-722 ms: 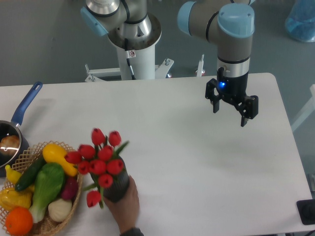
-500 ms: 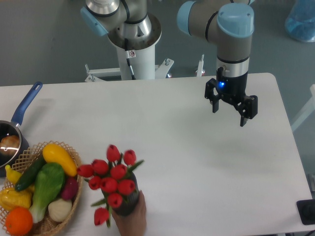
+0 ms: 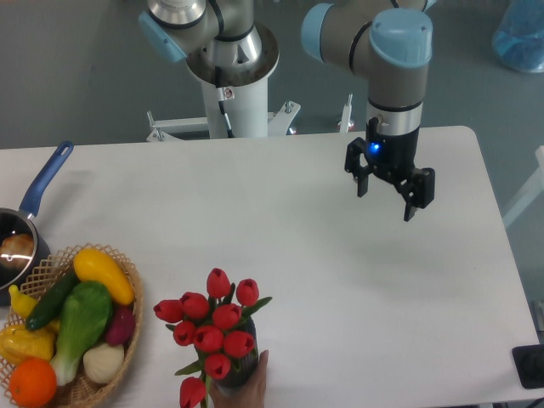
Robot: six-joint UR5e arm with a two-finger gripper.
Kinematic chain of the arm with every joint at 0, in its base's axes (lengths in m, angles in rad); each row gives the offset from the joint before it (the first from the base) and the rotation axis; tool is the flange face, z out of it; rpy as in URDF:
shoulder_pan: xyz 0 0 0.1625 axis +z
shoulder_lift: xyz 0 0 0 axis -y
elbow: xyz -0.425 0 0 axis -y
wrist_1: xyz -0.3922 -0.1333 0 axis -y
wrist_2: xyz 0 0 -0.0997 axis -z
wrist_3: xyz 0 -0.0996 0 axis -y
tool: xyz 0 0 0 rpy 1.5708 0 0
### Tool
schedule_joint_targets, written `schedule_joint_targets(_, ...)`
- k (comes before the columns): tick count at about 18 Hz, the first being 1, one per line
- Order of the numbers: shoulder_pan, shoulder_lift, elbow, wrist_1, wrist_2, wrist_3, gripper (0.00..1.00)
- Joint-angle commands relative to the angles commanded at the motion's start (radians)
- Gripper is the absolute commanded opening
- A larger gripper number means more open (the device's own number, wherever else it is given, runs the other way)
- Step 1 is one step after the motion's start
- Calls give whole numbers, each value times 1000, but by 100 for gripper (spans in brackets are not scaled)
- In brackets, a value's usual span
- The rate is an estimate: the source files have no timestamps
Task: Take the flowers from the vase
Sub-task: 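Move the open gripper down toward the tulip stems above the vase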
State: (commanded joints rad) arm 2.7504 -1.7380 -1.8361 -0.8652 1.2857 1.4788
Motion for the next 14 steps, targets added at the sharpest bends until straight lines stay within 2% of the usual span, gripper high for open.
schedule_joint_targets(4, -8, 3, -25, 2, -110, -43, 100)
schedule_joint_targets(7, -20, 3, -26, 0, -241, -63, 100)
schedule_joint_targets(11, -48, -6, -23, 0, -416, -153, 100)
schedule_joint_targets(14, -61, -8, -18, 0, -480, -181, 100)
